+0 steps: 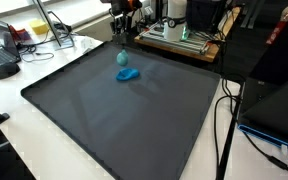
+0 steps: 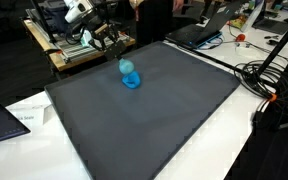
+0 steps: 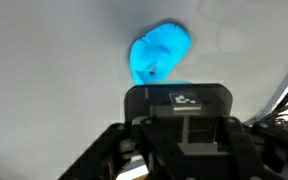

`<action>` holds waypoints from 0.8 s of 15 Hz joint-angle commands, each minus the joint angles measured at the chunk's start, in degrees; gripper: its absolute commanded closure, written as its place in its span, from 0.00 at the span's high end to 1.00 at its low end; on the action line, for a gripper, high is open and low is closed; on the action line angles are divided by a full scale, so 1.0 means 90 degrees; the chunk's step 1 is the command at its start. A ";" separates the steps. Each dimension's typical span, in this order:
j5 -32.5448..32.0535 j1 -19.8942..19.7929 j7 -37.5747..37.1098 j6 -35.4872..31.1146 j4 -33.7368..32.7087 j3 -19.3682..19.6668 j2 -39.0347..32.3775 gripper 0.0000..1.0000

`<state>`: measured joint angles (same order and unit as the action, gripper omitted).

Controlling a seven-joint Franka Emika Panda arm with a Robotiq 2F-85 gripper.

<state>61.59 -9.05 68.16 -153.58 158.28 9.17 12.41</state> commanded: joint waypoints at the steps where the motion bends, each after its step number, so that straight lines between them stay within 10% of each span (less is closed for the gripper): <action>1: 0.1540 0.0123 0.1740 -0.0099 -0.0020 0.0142 0.0124 0.22; 7: 0.2982 0.0106 0.3289 -0.0162 -0.0021 -0.0099 -0.0173 0.22; 12: 0.2965 0.0587 0.2157 -0.1826 -0.0023 -0.0989 -0.0102 0.22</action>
<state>87.66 -6.75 93.69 -161.48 158.08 4.98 10.63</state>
